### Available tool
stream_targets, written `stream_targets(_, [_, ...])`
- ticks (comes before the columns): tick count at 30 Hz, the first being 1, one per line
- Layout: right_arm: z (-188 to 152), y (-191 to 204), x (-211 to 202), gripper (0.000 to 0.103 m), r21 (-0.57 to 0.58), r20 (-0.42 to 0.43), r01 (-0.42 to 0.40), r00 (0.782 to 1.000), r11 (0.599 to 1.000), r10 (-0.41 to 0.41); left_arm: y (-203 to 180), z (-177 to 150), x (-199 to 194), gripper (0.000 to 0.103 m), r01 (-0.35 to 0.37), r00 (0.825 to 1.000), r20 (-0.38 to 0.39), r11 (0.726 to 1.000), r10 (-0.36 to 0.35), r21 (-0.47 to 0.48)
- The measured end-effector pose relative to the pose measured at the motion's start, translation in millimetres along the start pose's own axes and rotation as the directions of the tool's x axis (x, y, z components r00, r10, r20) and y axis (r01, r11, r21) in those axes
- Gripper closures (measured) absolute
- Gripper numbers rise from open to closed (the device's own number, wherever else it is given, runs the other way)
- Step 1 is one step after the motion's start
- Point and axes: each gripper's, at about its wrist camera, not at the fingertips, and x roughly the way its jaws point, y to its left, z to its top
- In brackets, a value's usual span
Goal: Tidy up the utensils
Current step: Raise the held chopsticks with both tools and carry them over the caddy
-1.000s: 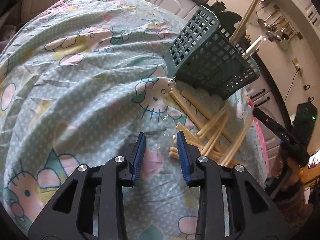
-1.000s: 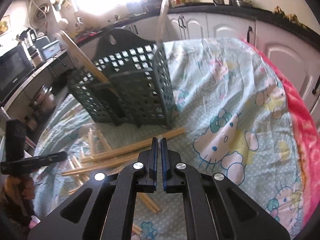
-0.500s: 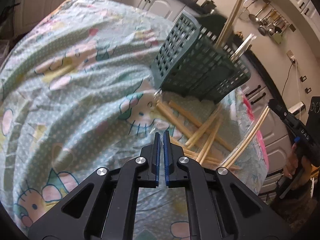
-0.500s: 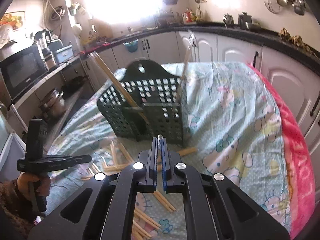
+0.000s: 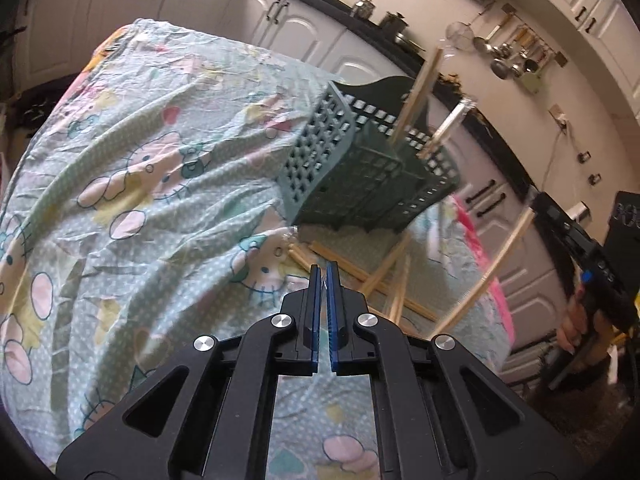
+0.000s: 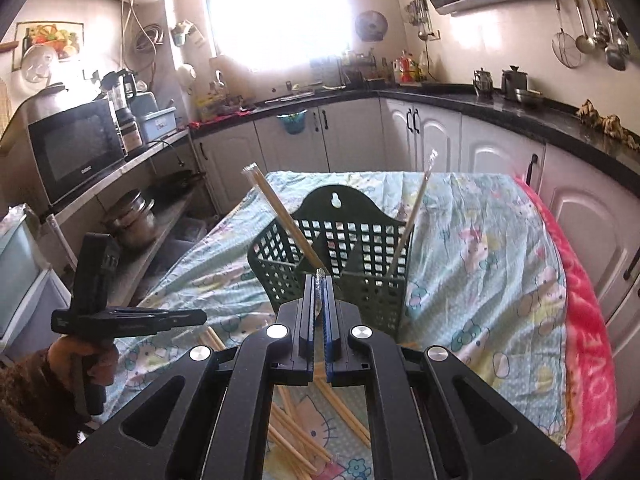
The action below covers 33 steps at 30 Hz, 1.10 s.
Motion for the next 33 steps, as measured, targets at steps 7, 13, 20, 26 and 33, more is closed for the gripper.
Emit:
stream_targets(7, [6,6,-3,0.099,-0.011,0.018,-0.013,1.000,1.000,0.014,-3,3,-16,0.102,0.055,0.998,-0.033,0.998,-0.054,0.008])
stream_targets(13, [11,13,-9,0.099,-0.021,0.032,-0.026,0.999,0.999,0.027,-10,9,-27,0.102,0.117,0.990,-0.088,0.993,-0.114,0.029])
stream_targets(20, [16,16,-17,0.099,-0.021,0.053,-0.035,0.998,0.999,0.036,-23,16,-42,0.102,0.178,0.976,-0.141,0.982,-0.168,0.059])
stream_targets(26, [22,21,-24,0.099,-0.031,0.075,-0.044,0.996,0.999,0.046,-34,28,-60,0.102,0.213,0.973,-0.108,0.974,-0.204,0.078])
stream_targets(33, [28,26,-30,0.099,-0.039,0.099,-0.058,0.993,0.998,0.061,-54,31,-72,0.102,0.225,0.974,-0.045,0.966,-0.221,0.125])
